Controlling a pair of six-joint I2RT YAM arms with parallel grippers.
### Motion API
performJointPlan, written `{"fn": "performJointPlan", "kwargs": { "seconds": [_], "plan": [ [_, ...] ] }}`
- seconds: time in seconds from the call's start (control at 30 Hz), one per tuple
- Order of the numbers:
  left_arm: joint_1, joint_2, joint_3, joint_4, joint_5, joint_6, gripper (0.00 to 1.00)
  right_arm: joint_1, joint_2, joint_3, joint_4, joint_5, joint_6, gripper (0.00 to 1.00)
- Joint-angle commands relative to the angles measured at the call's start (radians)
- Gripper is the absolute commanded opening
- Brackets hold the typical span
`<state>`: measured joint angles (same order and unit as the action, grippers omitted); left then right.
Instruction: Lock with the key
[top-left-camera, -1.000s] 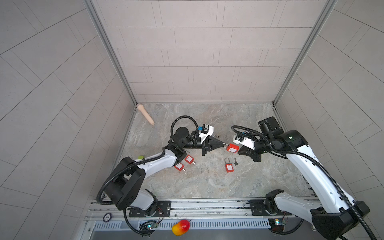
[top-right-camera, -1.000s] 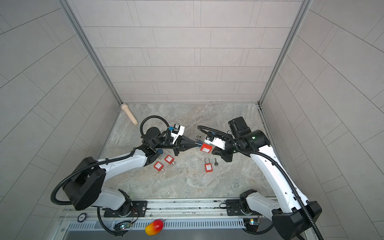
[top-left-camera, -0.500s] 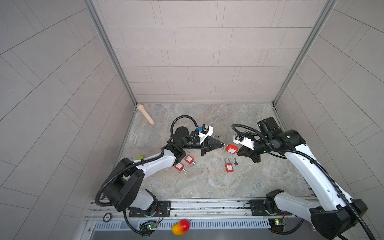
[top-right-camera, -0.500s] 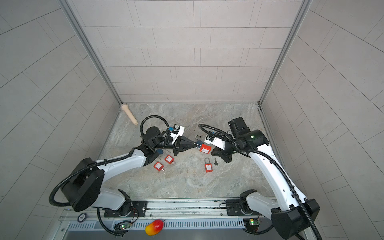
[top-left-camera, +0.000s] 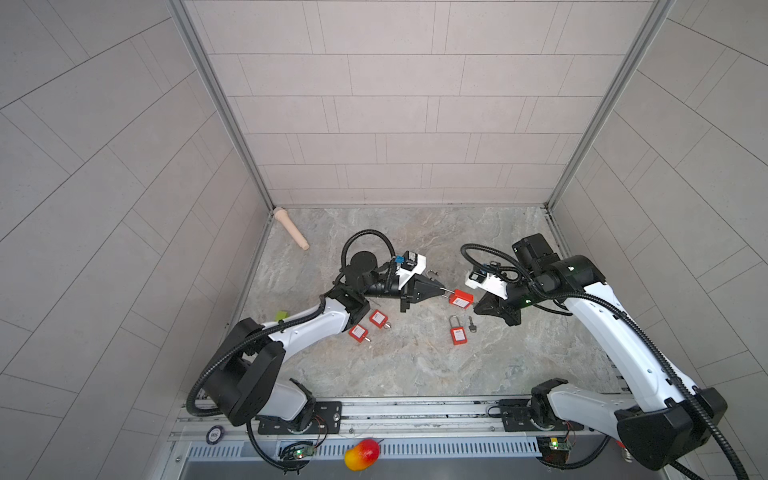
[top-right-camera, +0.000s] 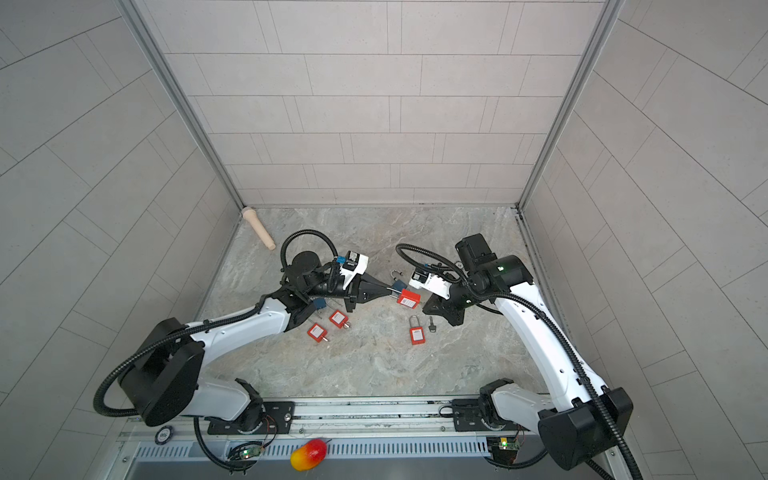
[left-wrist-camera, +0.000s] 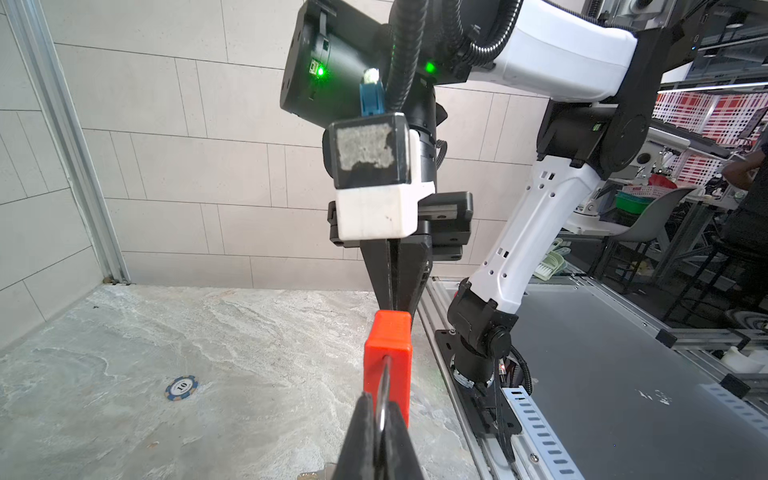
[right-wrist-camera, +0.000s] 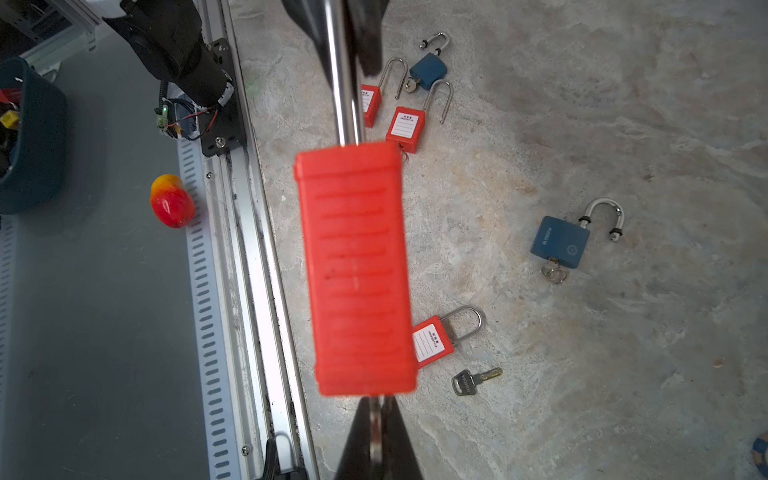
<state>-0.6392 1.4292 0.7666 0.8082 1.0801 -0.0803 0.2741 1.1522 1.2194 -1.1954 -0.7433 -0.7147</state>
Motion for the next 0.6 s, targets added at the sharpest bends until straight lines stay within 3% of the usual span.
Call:
{"fn": "performJointPlan", "kwargs": {
  "seconds": [0.0,0.13,0.27,0.57],
  "plan": [
    [0.033,-0.020,0.043,0.030,-0.025,0.019,0.00,-0.012,-0.072,-0.046,0.004,0.154,-0.023,0.00],
    [0.033,0.010,0.050,0.079,-0.019,-0.047,0.00,-0.012,-0.146,-0.090,0.135,0.173,0.019,0.00],
    [0.032,0.031,0.050,0.131,-0.014,-0.084,0.00,-0.012,-0.110,-0.074,0.049,0.123,-0.001,0.00],
    [0.035,-0.005,0.044,0.086,-0.023,0.010,0.00,-0.011,-0.083,-0.100,-0.019,0.036,0.024,0.00]
  ]
}}
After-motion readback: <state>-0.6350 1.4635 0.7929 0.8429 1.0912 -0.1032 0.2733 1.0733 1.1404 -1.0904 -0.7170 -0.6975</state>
